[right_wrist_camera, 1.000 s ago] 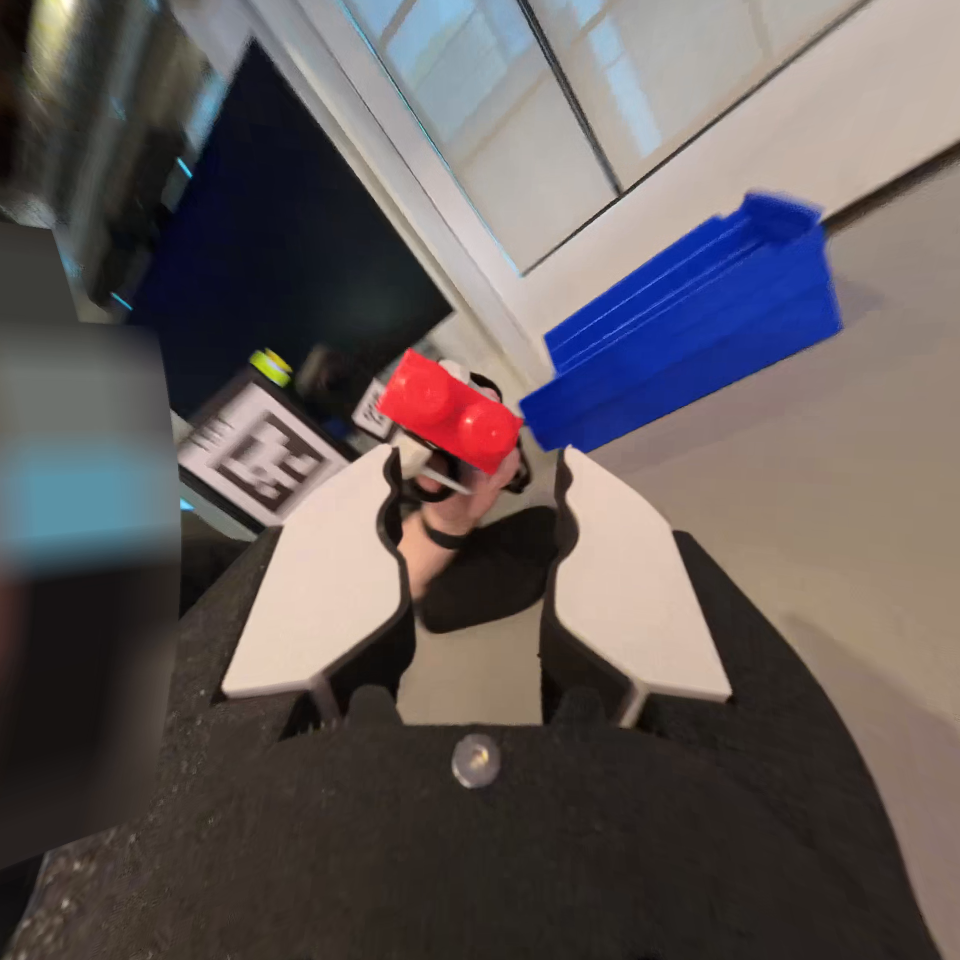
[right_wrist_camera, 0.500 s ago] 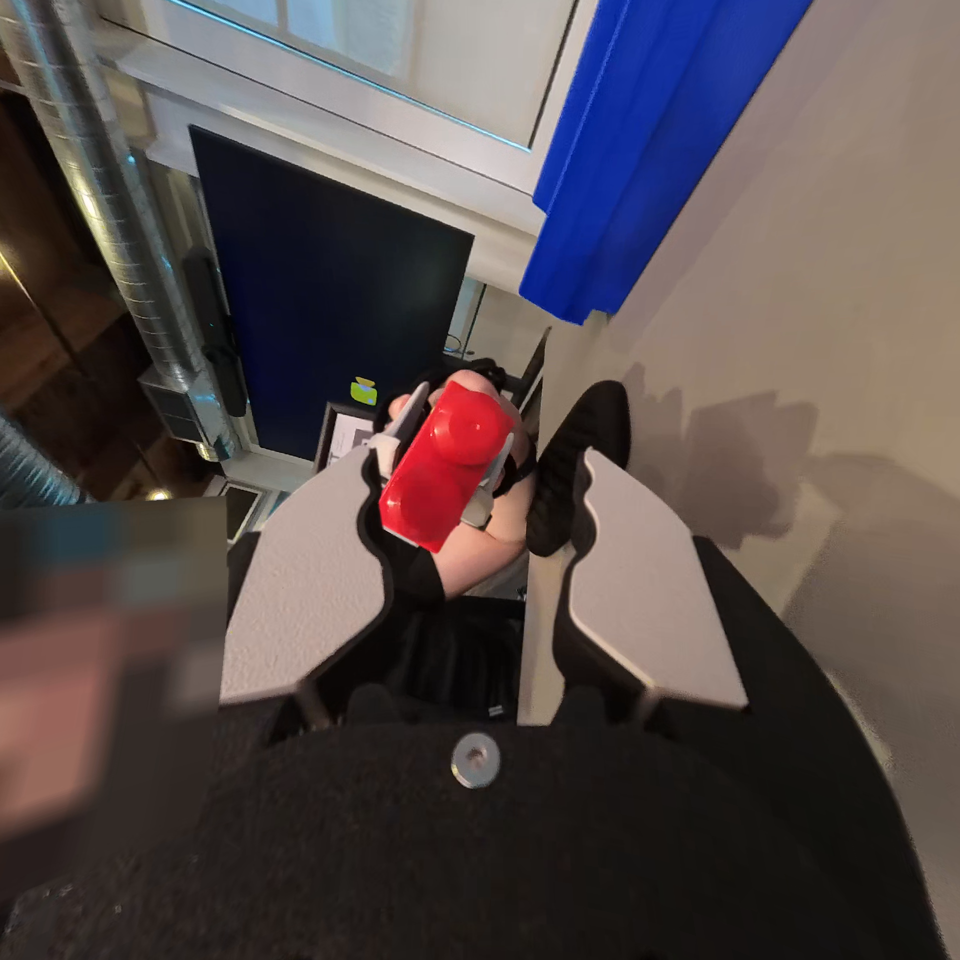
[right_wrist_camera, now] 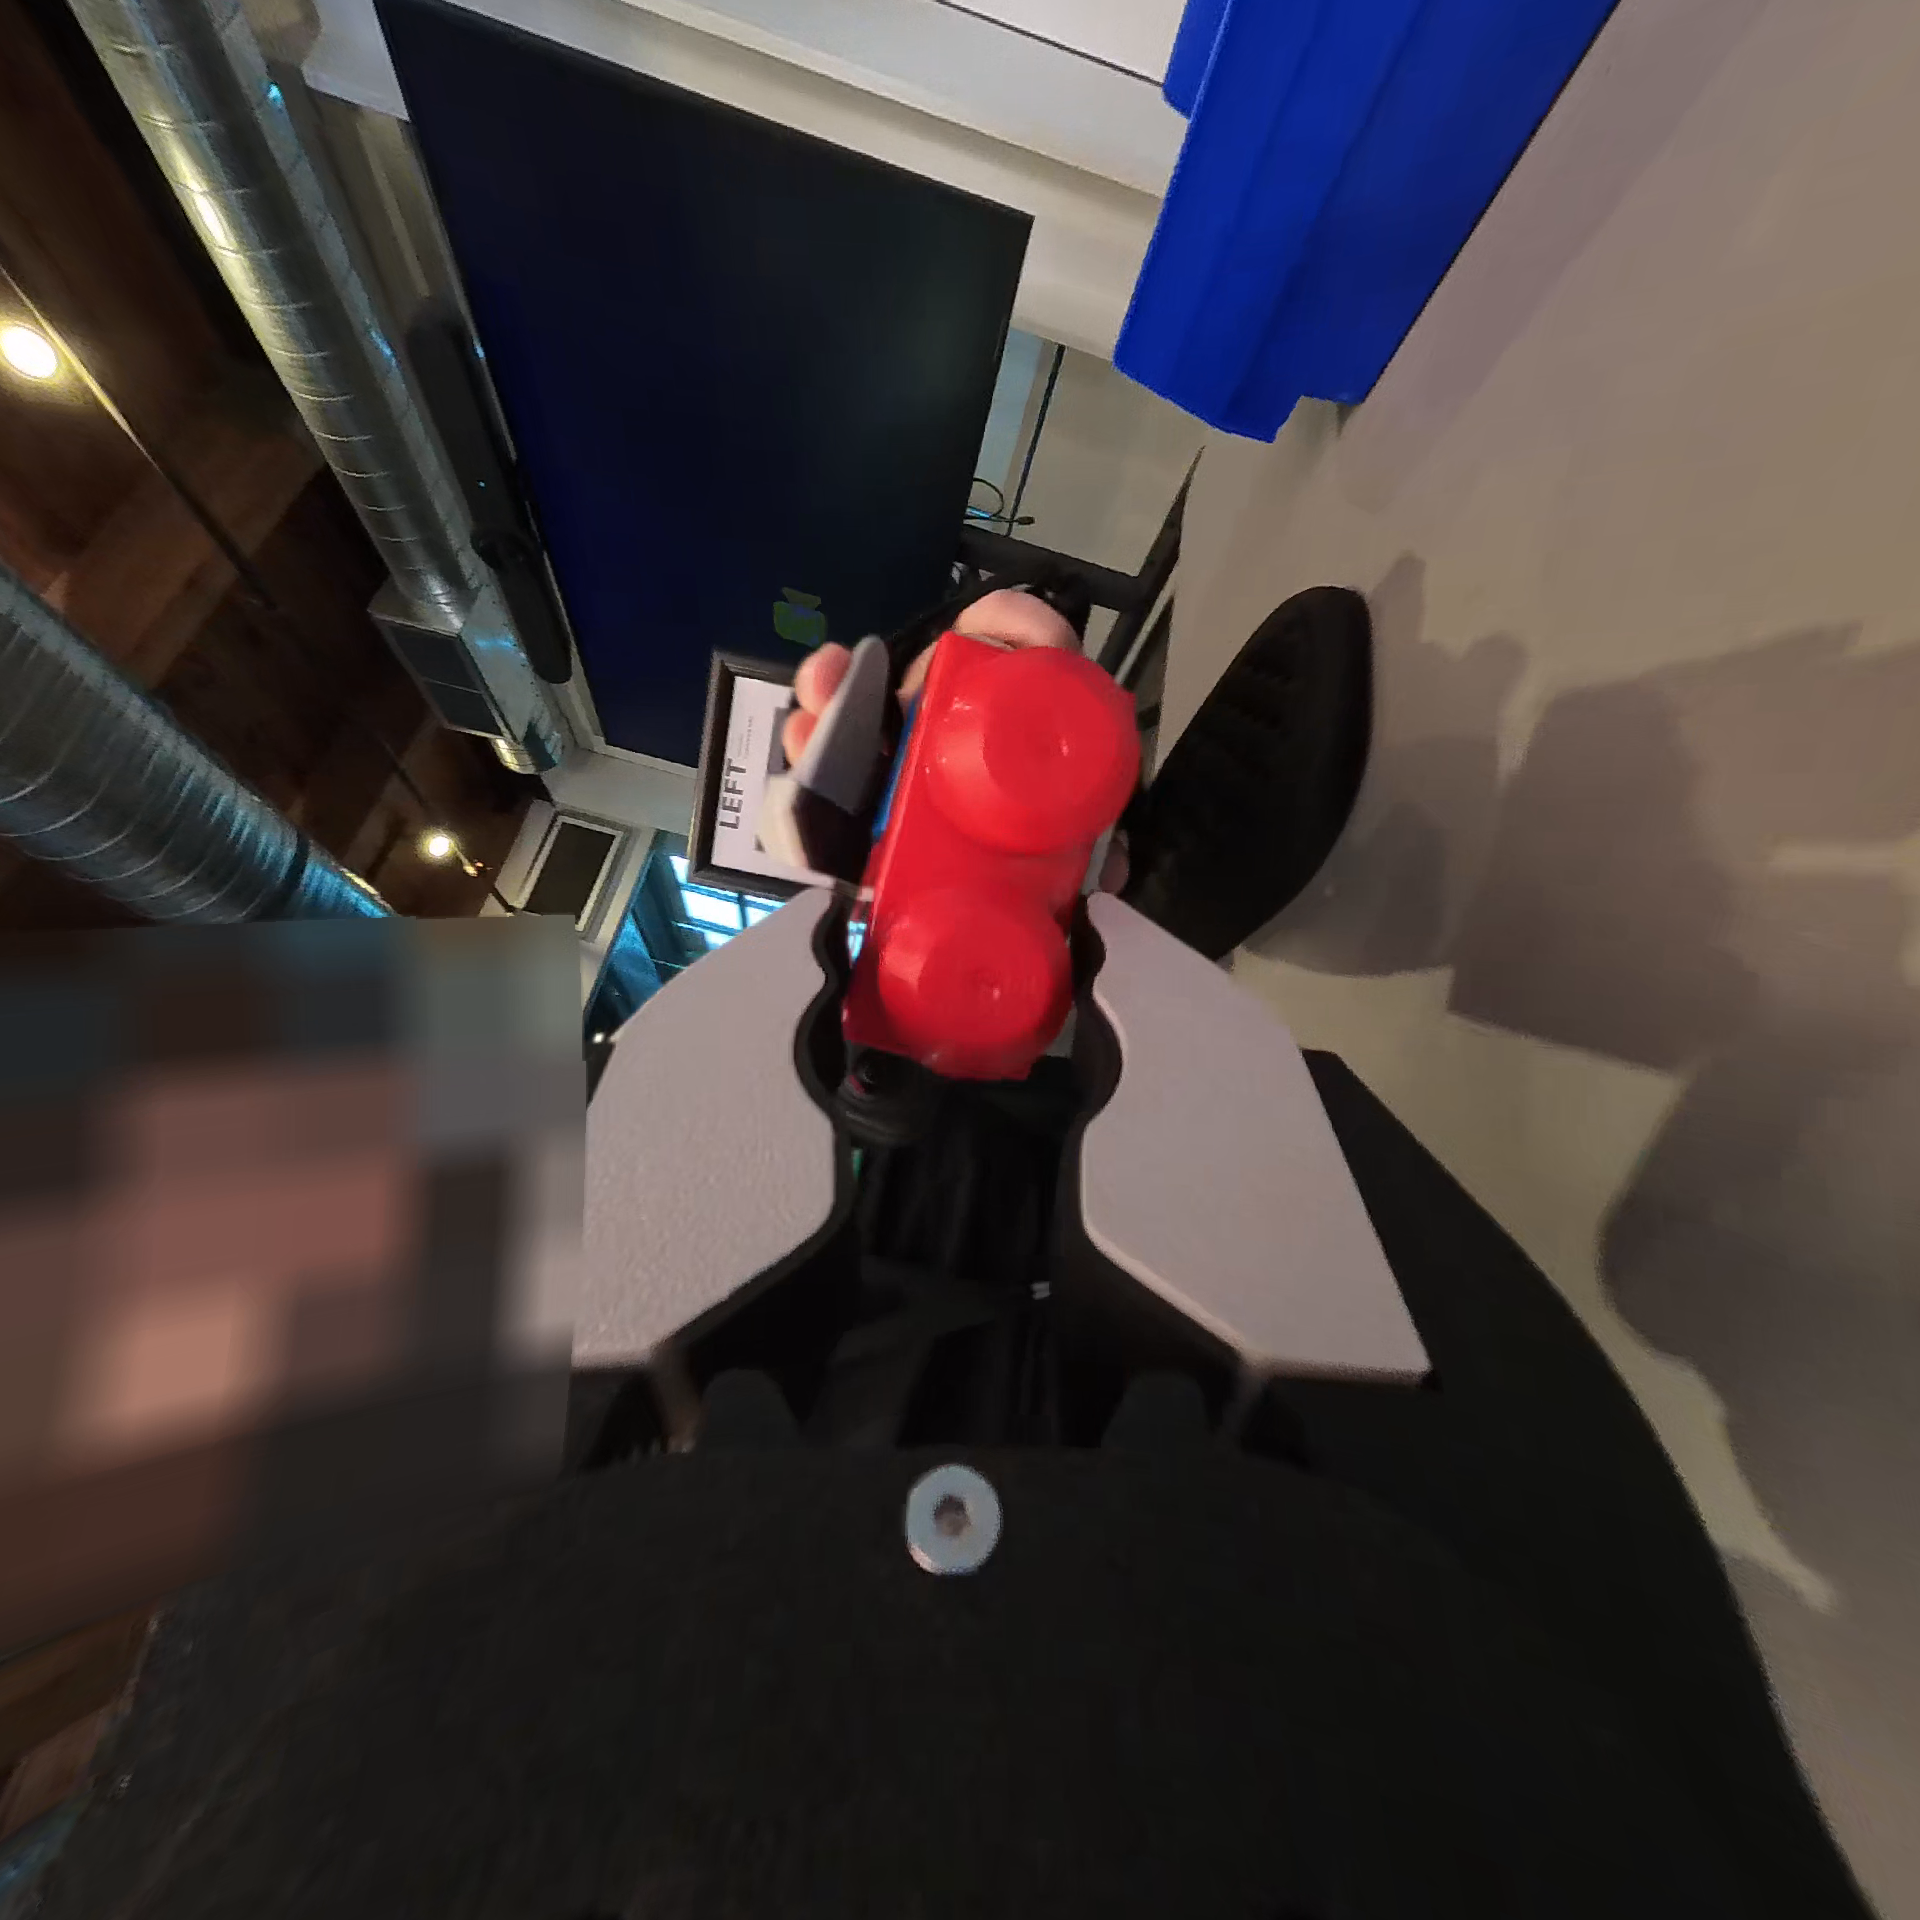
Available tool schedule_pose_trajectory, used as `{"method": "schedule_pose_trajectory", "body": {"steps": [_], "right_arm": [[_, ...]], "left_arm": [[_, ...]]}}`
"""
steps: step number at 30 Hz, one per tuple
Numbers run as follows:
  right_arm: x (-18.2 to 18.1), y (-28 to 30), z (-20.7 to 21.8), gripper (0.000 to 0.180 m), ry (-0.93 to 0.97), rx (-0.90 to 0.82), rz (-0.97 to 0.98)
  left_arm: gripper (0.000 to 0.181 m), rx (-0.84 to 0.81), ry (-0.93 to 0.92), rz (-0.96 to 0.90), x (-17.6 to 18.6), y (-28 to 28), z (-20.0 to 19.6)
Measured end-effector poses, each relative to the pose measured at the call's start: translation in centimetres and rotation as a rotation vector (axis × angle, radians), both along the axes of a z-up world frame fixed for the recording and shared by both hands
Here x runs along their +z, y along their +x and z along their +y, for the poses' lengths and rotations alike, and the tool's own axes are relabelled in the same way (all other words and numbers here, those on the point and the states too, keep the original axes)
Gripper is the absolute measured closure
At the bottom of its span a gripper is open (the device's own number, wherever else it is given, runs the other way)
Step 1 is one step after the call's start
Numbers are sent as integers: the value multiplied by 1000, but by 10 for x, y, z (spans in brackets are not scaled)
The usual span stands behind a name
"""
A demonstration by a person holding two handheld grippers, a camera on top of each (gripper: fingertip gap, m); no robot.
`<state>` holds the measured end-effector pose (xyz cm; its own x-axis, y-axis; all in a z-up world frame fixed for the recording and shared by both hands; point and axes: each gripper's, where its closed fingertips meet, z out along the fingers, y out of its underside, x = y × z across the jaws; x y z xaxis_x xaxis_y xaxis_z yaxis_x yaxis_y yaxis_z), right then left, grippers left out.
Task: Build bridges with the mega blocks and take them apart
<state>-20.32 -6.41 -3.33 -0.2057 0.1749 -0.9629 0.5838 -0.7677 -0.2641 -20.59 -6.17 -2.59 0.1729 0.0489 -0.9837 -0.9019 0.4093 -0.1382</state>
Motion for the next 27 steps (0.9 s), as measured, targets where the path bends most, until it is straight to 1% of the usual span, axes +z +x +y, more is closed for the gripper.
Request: {"method": "schedule_pose_trajectory", "body": {"steps": [2, 4, 5, 7, 10, 11, 13, 15, 17, 20, 23, 27], "right_arm": [[-3, 3, 5, 140, 29, -10, -5], [1, 10, 14, 140, 54, -25, 36], [2, 15, 18, 140, 107, -30, 60], [6, 24, 29, 141, 282, -59, 116], [22, 39, 33, 142, 610, -90, 222], [30, 43, 31, 142, 671, -97, 260], [43, 47, 33, 142, 714, -134, 292], [51, 49, 33, 143, 717, -151, 329], [54, 46, 30, 143, 709, -148, 352], [47, 36, 23, 143, 725, -121, 338], [44, 26, 14, 143, 730, -91, 345], [42, 20, 5, 143, 744, -62, 352]], "left_arm": [[117, 40, -27, -55, 3, -8, 6], [118, 44, -72, -143, 7, -17, 9], [119, 35, -117, -211, 7, -21, 11], [126, -22, -310, -425, 3, -23, 14], [125, -184, -678, -823, 1, -14, 14], [126, -244, -771, -951, 5, -12, 13], [129, -392, -926, -1186, 17, -8, 8], [131, -536, -1071, -1357, 26, -3, 2], [132, -595, -1154, -1423, 26, 2, 1], [131, -631, -1177, -1416, 26, 13, -3], [129, -615, -1198, -1409, 22, 19, -3], [135, -608, -1239, -1426, 17, 20, -2]]}}
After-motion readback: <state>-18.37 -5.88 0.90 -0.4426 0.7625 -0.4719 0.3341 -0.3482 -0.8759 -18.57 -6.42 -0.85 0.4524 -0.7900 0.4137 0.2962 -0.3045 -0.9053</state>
